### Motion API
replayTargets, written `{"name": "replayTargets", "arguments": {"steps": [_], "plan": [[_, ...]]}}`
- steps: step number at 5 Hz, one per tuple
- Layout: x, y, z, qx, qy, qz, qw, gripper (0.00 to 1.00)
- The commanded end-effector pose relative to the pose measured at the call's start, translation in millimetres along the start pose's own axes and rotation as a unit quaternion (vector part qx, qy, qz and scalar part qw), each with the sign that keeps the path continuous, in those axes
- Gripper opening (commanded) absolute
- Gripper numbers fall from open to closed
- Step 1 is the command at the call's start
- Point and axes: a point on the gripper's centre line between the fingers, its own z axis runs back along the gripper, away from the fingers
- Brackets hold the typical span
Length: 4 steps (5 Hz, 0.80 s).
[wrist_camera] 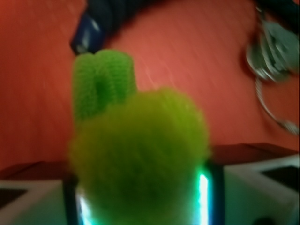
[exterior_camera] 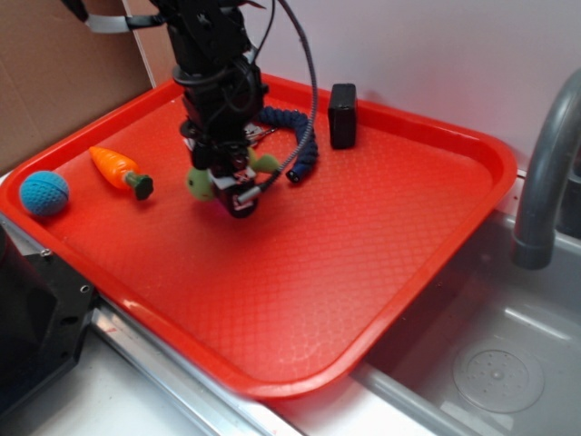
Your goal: Grab the green animal.
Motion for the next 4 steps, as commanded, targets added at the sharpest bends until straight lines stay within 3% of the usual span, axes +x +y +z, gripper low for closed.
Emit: {"name": "replayTargets", "arguments": {"steps": [1,2,3,4], "plan": [[-44.2,51.2,101.8,0.001,-0.020,0.147,0.989,0.00],[-74.2,53.7,150.3,0.022,-0.059,0.204,0.977,0.00],[-82.7,53.5,199.1,0.012,-0.081,0.198,0.977,0.00],[-79.6,50.6,190.0,0.020,-0.065,0.193,0.979,0.00]]}}
